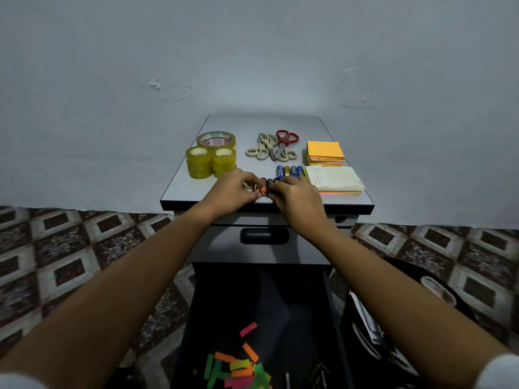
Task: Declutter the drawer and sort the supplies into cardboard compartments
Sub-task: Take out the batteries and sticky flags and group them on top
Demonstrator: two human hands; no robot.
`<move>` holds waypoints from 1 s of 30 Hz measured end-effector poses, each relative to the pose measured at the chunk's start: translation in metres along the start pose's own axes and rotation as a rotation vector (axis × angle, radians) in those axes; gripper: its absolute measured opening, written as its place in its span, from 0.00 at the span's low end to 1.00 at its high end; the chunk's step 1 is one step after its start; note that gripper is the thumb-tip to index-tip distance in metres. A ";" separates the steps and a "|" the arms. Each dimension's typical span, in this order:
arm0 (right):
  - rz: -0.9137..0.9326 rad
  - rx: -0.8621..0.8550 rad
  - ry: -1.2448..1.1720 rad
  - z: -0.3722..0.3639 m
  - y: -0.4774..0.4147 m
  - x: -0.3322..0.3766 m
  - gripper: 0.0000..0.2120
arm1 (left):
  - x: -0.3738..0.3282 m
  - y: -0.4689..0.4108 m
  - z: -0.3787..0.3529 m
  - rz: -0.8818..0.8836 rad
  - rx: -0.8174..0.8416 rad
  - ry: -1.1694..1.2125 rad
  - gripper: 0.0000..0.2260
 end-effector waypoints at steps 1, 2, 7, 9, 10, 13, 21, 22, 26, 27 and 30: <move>-0.001 0.000 -0.002 0.000 0.000 0.000 0.15 | 0.000 0.000 0.000 0.001 -0.002 0.006 0.13; -0.002 0.000 -0.003 0.000 0.001 0.000 0.15 | 0.001 0.000 0.000 0.002 -0.004 0.010 0.13; -0.011 -0.010 -0.019 0.002 0.002 -0.001 0.15 | 0.002 0.001 0.000 0.019 -0.004 0.012 0.13; -0.019 -0.009 -0.014 0.001 0.002 -0.002 0.15 | 0.001 0.002 0.000 0.020 0.002 0.012 0.14; -0.020 -0.010 -0.010 0.001 0.002 -0.002 0.15 | 0.001 0.002 0.000 0.020 0.005 0.011 0.14; -0.021 -0.020 -0.021 0.003 0.003 -0.003 0.15 | 0.001 0.003 0.002 0.024 0.000 0.017 0.14; 0.009 -0.119 -0.094 0.013 0.015 -0.002 0.14 | 0.003 0.015 0.008 0.047 -0.045 0.051 0.15; 0.015 -0.130 -0.102 0.014 0.017 -0.001 0.14 | 0.003 0.017 0.008 0.046 -0.048 0.054 0.15; 0.035 -0.170 -0.174 0.015 0.026 0.000 0.13 | 0.002 0.026 0.016 0.048 -0.106 0.087 0.16; 0.025 -0.167 -0.200 0.014 0.030 0.000 0.14 | 0.003 0.031 0.017 0.058 -0.134 0.105 0.15; -0.004 -0.169 -0.301 0.008 0.049 -0.003 0.15 | 0.004 0.054 0.015 0.044 -0.189 0.153 0.13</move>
Point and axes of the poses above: each hand's wrist, its own y-axis away from the middle knuckle, its own z-axis out of the back of the hand, x = y × z, the point moved 10 cm from there along -y, towards the middle knuckle, and after that the axes turned 4 degrees about -y, right-handed, at the moved point
